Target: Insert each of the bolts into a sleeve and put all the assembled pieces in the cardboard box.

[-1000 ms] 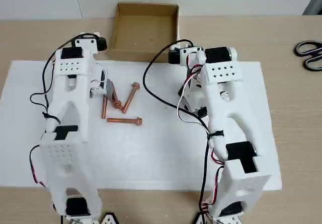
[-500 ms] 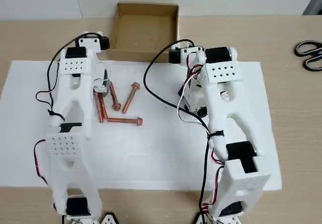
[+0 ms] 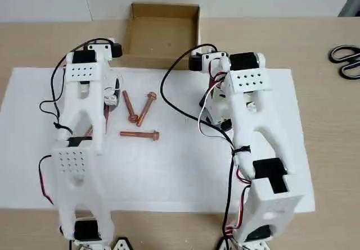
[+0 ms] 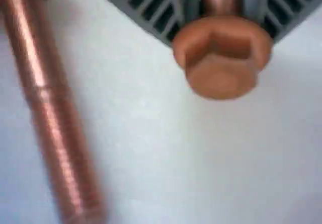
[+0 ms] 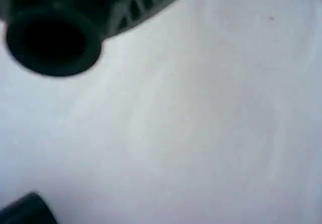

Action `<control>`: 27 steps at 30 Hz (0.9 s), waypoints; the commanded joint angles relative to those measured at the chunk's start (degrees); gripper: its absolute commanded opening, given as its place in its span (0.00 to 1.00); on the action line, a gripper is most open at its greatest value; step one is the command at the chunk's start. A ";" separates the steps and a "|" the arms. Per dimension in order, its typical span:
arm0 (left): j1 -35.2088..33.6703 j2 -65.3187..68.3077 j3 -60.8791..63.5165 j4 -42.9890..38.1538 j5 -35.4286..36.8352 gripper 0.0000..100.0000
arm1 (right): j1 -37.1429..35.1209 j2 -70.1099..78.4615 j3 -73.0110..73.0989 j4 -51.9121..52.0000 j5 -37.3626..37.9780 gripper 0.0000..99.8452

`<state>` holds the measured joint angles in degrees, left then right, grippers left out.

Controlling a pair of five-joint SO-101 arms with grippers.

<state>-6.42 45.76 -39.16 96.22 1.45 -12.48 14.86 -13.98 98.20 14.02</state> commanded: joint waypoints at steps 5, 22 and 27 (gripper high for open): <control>5.01 -1.49 -2.59 0.88 0.09 0.01 | -0.13 -3.82 0.00 0.57 -0.62 0.00; 5.80 -22.15 -1.01 4.13 -0.18 0.01 | -0.31 -9.45 -1.49 0.66 -0.35 0.00; 5.98 -34.02 1.71 4.13 0.09 0.01 | -1.63 -23.34 -1.14 0.66 -0.26 0.00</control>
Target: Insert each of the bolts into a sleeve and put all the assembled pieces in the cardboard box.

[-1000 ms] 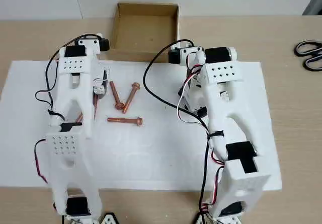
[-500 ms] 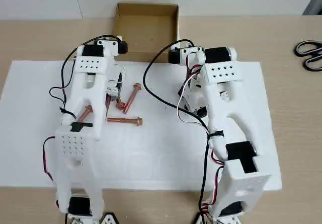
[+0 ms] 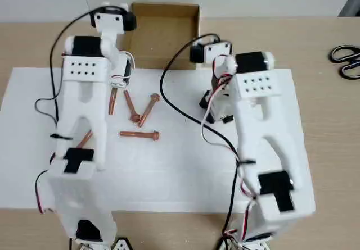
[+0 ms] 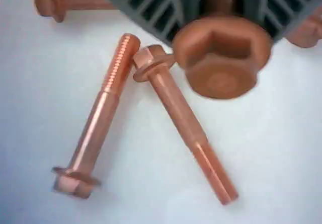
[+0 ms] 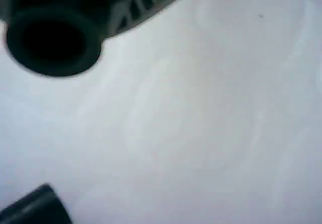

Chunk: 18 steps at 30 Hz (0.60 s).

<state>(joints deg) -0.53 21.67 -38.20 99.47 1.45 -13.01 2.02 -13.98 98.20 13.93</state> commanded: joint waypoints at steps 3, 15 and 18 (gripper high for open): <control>0.26 -18.02 6.37 0.88 0.09 0.01 | -2.68 -20.35 -1.14 0.66 -0.18 0.00; 7.12 -53.19 26.68 -5.10 0.00 0.01 | -5.32 -49.19 11.25 0.31 -0.44 0.00; 8.62 -60.48 35.65 -11.52 2.81 0.01 | -5.49 -54.64 21.45 -0.48 -0.62 0.00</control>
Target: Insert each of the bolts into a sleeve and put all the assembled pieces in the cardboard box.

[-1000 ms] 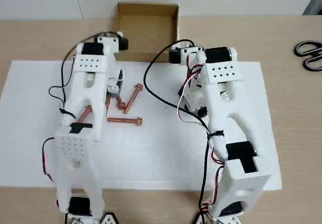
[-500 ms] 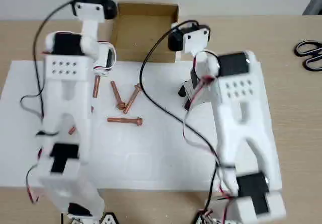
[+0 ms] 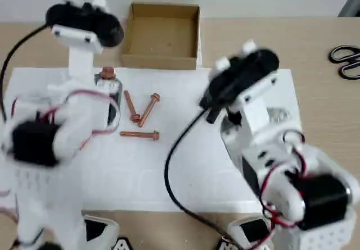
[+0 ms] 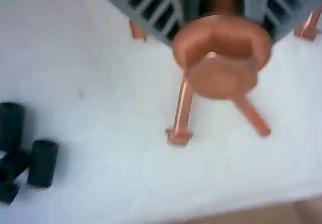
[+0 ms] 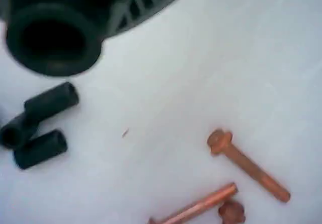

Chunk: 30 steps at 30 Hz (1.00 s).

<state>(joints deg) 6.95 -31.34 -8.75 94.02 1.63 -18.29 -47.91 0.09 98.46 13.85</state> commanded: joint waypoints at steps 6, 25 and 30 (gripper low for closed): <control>1.67 -20.13 28.26 -25.05 15.82 0.01 | -0.40 -19.30 27.87 -13.76 -9.32 0.00; 18.11 -37.36 54.55 -52.75 27.25 0.01 | -10.51 -53.93 70.86 -34.68 -11.87 0.00; 21.71 -33.58 52.97 -53.27 29.19 0.01 | -12.18 -53.93 72.62 -36.00 -12.13 0.00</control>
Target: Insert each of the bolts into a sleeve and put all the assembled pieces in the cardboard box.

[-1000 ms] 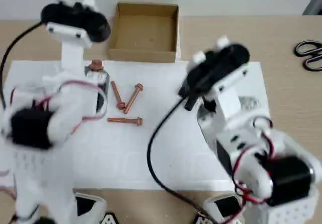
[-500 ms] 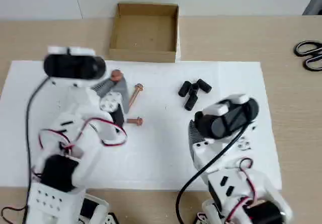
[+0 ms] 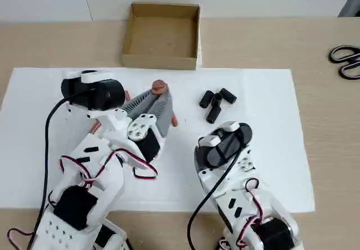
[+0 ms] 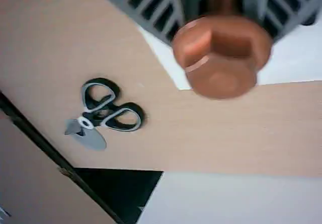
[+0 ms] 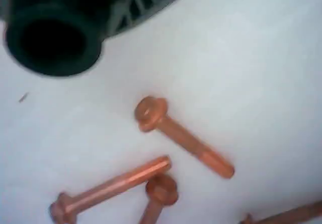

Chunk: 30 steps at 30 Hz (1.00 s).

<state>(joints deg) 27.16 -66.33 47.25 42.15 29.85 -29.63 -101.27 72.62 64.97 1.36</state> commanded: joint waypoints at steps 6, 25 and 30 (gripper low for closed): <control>6.07 5.98 -2.77 -2.64 0.79 0.01 | -1.27 -0.48 1.05 -6.11 0.35 0.00; 7.65 7.38 0.13 -9.23 0.62 0.01 | -1.36 -0.48 0.70 -6.37 0.26 0.00; 8.09 7.38 0.48 -8.88 0.62 0.01 | -1.36 -0.48 0.70 -6.37 0.26 0.00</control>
<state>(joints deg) 34.64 -58.86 47.87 34.95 30.55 -30.77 -101.27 73.93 59.87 1.36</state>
